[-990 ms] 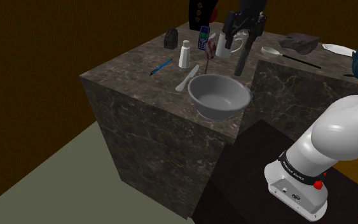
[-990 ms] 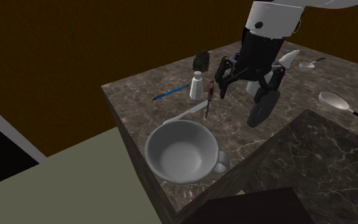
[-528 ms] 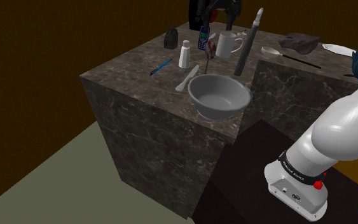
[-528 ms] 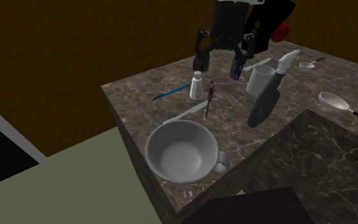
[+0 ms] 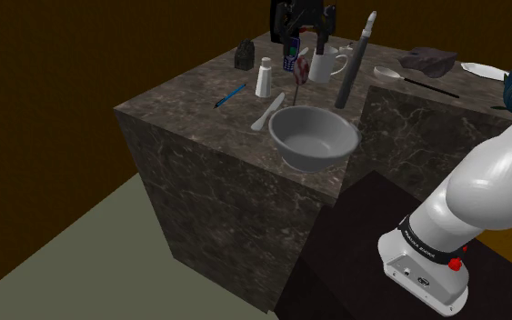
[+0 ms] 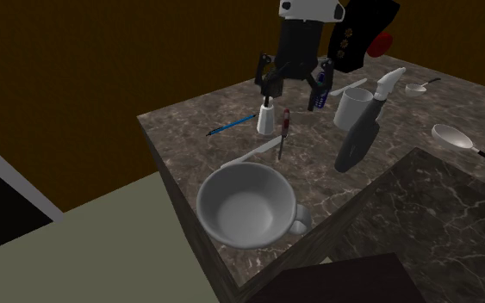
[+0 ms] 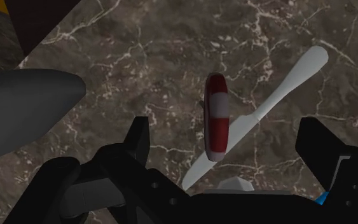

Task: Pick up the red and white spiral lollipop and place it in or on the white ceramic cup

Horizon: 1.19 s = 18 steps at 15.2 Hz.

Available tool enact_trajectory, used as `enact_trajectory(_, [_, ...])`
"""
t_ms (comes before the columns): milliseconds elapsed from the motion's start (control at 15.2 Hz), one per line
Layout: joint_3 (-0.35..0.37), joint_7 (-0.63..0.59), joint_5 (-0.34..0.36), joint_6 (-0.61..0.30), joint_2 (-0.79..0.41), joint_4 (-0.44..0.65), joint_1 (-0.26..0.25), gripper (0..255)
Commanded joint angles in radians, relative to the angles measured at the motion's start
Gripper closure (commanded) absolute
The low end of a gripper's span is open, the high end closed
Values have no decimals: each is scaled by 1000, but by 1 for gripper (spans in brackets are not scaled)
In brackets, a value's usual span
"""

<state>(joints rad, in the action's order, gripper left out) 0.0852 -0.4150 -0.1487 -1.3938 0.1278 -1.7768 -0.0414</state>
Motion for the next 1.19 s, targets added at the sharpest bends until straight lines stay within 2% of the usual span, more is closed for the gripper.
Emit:
enact_trajectory(0, [1, 1, -1, -18, 8, -26, -1, 0])
enact_trajectory(462, [1, 1, -1, -18, 8, -26, -1, 0])
enact_trajectory(528, [1, 1, -1, -18, 8, -26, -1, 255])
enact_trajectory(1122, [1, 1, -1, -18, 8, -26, -1, 255])
